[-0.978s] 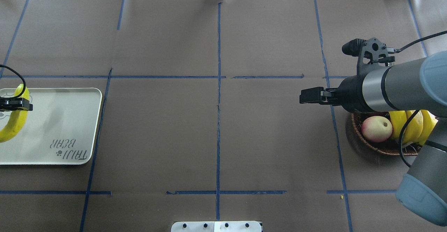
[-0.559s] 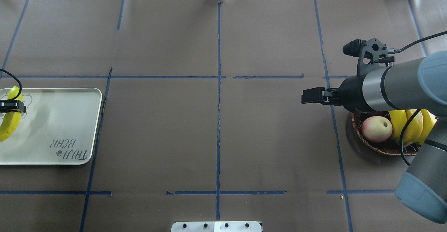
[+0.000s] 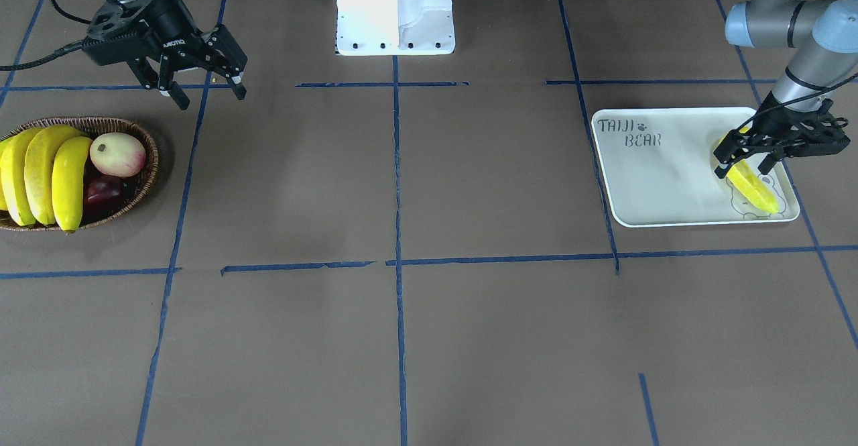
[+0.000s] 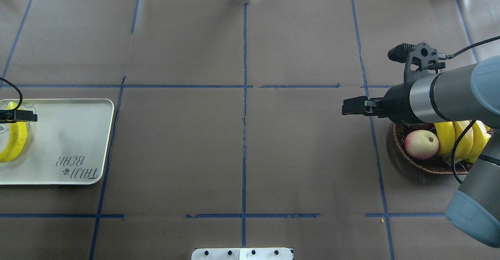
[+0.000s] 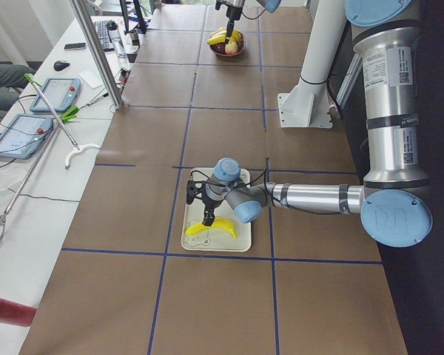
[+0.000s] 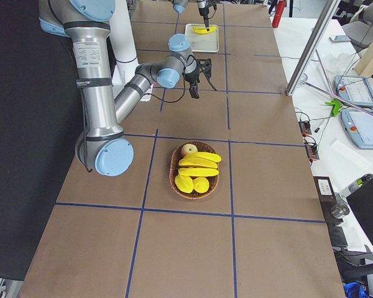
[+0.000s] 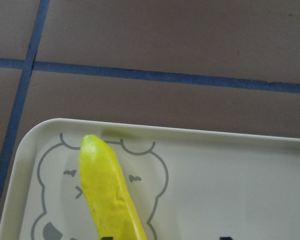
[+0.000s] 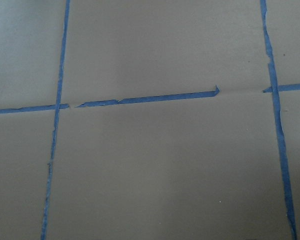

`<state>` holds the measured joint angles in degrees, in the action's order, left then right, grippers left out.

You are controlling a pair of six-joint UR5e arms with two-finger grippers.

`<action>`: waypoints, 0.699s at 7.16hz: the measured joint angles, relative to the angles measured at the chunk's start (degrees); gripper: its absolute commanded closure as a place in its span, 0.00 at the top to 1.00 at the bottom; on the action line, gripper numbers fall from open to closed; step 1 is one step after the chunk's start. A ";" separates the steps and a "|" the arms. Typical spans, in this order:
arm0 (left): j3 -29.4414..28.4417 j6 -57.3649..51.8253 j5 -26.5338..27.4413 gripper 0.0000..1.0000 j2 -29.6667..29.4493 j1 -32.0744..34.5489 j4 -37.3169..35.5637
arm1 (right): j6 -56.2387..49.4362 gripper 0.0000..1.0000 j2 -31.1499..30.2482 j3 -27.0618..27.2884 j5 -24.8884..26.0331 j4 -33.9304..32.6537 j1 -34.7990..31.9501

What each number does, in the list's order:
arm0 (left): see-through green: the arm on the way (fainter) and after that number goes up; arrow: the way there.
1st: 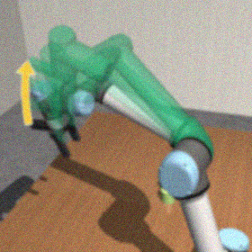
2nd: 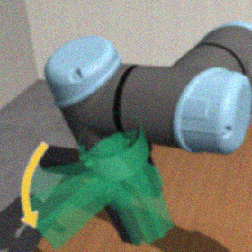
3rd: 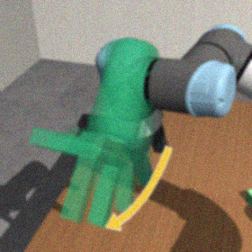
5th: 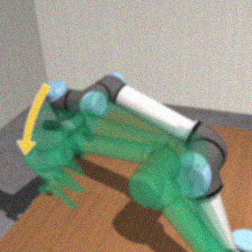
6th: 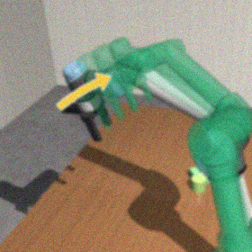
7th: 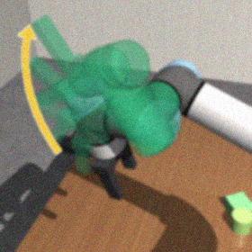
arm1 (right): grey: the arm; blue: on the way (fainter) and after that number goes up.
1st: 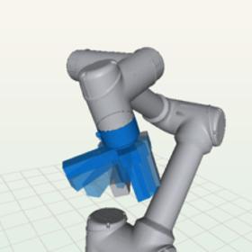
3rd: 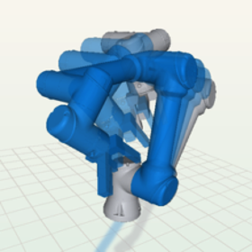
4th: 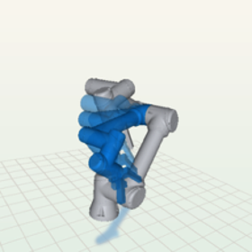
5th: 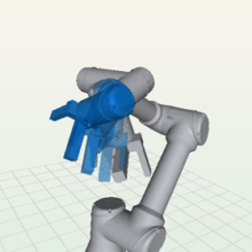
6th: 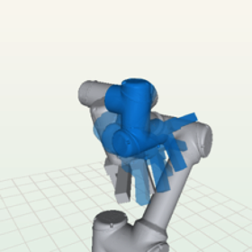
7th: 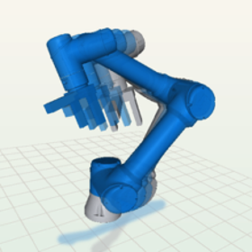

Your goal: Transfer all bananas from basket to plate

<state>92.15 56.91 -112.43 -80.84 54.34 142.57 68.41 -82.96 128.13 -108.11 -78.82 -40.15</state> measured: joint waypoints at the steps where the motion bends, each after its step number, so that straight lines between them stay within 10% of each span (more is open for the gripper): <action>1: 0.51 1.00 -1.53 1.00 -0.60 0.00 0.80 | -2.52 0.99 -1.75 0.03 -2.15 0.02 -2.21; 5: 1.60 13.90 -9.62 1.00 -9.13 1.42 0.23 | -24.41 0.99 -16.35 0.04 -11.35 0.99 -13.50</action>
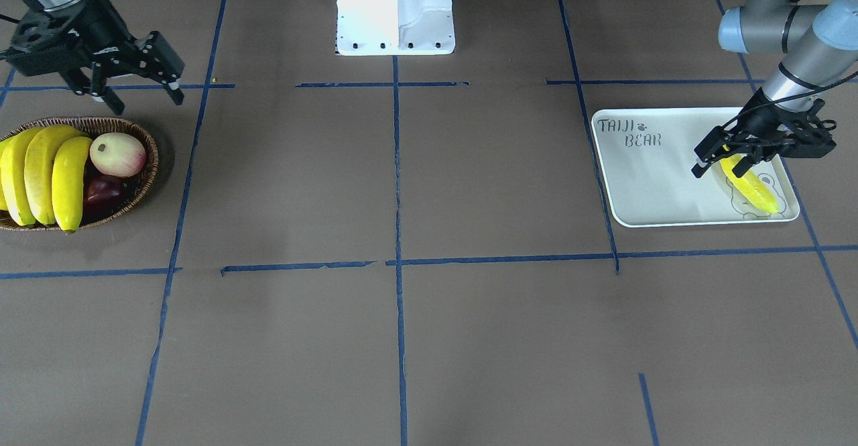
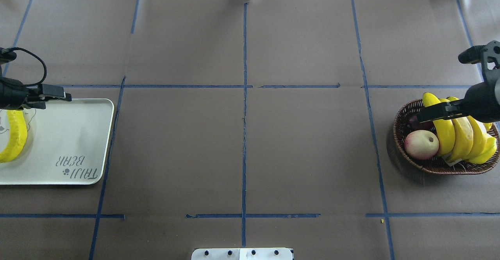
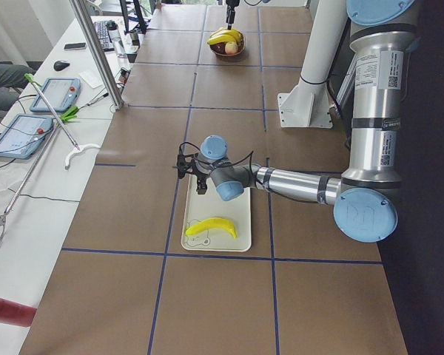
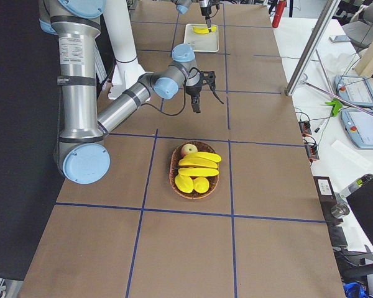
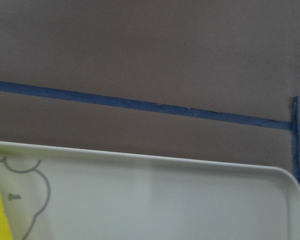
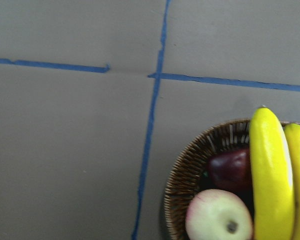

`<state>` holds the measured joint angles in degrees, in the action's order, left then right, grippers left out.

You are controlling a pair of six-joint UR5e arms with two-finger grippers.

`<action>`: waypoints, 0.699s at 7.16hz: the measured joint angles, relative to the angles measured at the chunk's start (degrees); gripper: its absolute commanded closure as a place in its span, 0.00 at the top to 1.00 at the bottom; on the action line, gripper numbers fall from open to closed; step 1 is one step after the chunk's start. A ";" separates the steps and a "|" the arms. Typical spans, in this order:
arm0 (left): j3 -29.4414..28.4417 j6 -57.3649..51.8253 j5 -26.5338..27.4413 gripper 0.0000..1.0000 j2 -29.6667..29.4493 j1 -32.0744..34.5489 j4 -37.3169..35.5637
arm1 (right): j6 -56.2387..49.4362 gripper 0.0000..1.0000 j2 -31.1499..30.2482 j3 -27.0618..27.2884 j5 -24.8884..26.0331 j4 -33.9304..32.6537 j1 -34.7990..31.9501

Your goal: Transfer all bananas from basket to plate

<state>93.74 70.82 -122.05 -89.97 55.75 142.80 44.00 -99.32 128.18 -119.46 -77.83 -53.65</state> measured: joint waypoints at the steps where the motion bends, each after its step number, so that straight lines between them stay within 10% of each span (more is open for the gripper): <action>1: 0.09 2.90 -0.27 1.00 -1.38 0.01 -0.15 | -2.68 0.99 -4.33 -0.37 -0.54 3.30 -1.29; 3: 0.08 5.22 -0.21 1.00 -2.61 -0.28 -0.23 | -3.76 0.96 -10.54 -4.80 -2.99 13.57 -3.19; 5: -0.15 6.14 -0.06 1.00 -3.31 -0.49 -0.26 | -3.16 0.70 -11.57 -11.02 -4.33 18.67 -3.83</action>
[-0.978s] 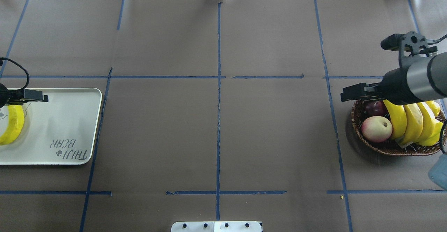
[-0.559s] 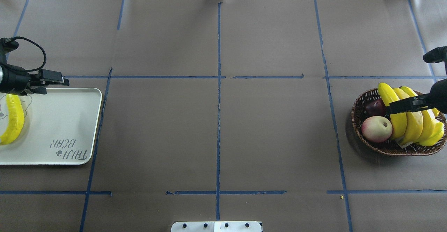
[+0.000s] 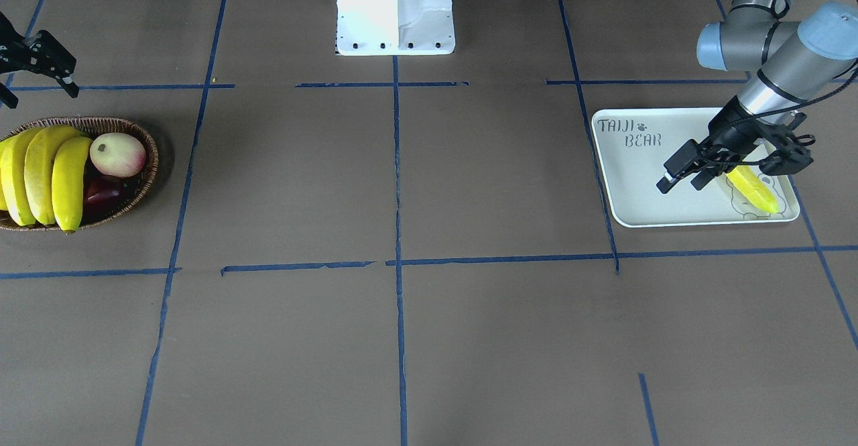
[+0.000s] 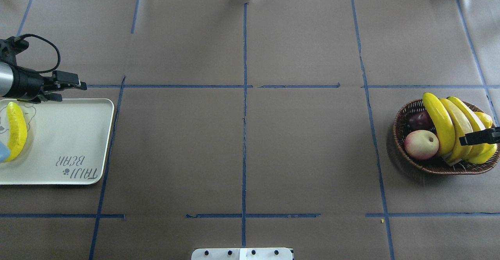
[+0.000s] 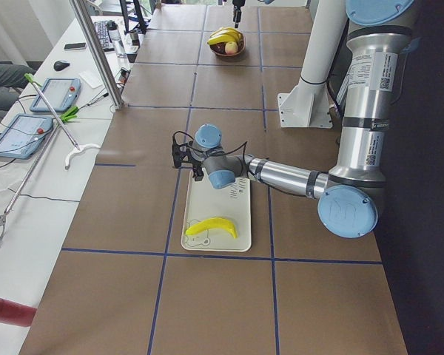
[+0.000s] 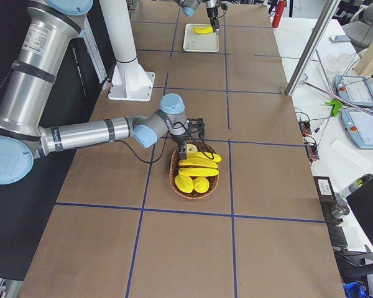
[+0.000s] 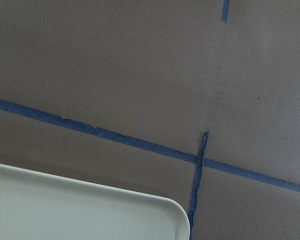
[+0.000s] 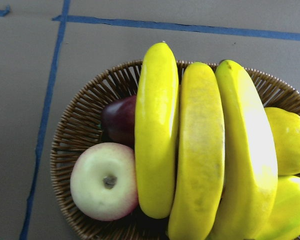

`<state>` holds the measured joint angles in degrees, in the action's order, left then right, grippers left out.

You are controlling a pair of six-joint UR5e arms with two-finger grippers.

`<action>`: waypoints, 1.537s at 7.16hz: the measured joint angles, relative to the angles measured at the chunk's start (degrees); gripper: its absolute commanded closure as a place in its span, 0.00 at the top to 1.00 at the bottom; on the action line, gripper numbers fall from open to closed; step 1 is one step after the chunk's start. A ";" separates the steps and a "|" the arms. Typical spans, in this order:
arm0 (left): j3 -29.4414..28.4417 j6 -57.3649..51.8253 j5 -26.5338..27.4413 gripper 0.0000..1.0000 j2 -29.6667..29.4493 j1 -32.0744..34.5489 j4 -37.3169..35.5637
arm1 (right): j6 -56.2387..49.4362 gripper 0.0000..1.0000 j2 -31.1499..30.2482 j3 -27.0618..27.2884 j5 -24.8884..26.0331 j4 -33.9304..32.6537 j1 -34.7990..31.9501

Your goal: Transfer all bananas from basket to plate

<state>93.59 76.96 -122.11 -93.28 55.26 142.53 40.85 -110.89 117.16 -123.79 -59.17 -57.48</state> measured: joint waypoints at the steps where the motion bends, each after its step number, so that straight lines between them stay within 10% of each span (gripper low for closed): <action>1: -0.24 0.14 0.02 1.00 -0.30 -0.03 -0.04 | 0.16 0.64 0.10 -1.45 -0.20 0.67 -0.05; 11: -0.98 0.12 0.03 1.00 -1.07 -0.15 -0.07 | -0.07 0.63 3.45 -6.93 -0.45 1.07 0.10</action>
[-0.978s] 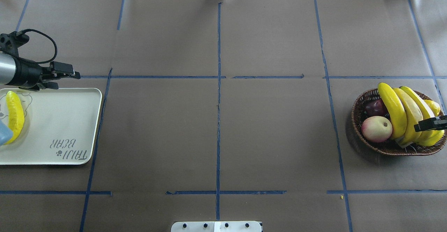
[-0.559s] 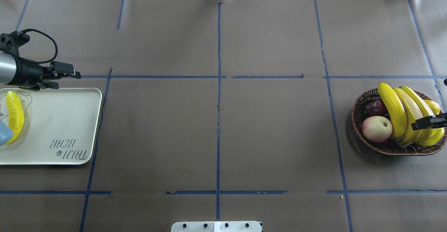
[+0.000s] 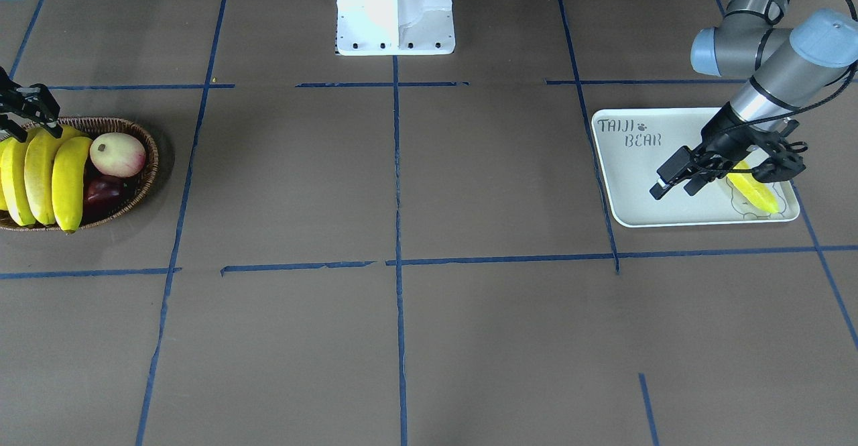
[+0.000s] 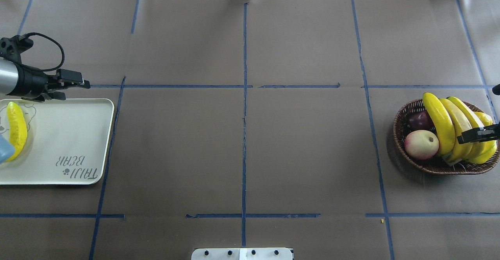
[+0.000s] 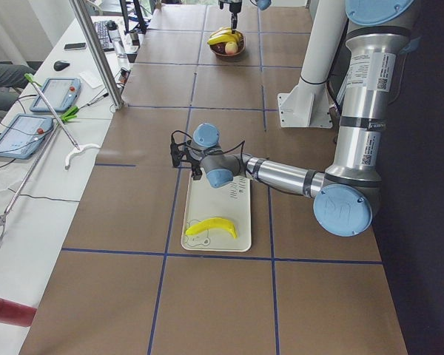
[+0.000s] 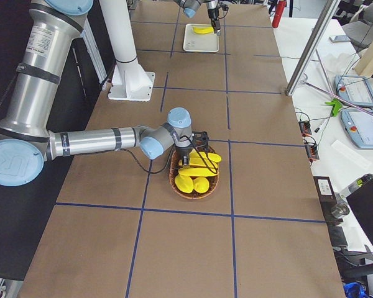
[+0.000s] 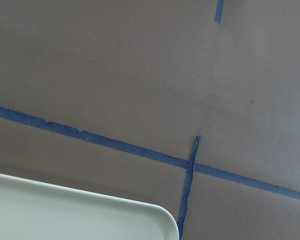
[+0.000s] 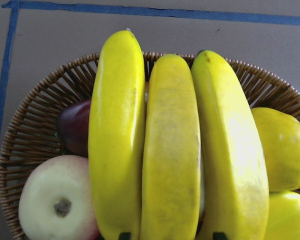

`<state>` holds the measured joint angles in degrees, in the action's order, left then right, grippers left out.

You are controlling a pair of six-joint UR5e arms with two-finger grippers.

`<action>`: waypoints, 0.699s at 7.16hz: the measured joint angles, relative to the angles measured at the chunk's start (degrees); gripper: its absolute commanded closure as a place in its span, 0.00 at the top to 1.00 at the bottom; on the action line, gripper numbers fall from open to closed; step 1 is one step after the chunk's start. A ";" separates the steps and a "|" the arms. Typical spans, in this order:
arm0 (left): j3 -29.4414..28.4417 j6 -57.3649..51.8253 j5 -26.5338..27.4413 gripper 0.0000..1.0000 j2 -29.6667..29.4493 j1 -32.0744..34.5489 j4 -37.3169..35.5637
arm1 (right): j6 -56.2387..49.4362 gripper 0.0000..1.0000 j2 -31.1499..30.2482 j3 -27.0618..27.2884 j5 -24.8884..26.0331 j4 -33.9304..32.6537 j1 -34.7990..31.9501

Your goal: Transfer all bananas from basket to plate

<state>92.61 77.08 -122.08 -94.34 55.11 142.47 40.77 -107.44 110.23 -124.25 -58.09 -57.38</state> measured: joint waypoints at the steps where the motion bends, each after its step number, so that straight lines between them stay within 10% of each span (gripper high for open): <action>1: -0.01 0.00 0.00 1.00 0.03 0.00 0.00 | 0.00 0.63 0.21 -0.12 -0.02 0.00 -0.01; 5: 0.06 0.00 0.08 1.00 0.12 0.00 0.03 | 0.01 0.63 0.45 -1.14 0.11 0.04 0.06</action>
<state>92.67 77.08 -122.00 -94.22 55.11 142.50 40.78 -107.00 109.09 -124.13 -58.06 -57.33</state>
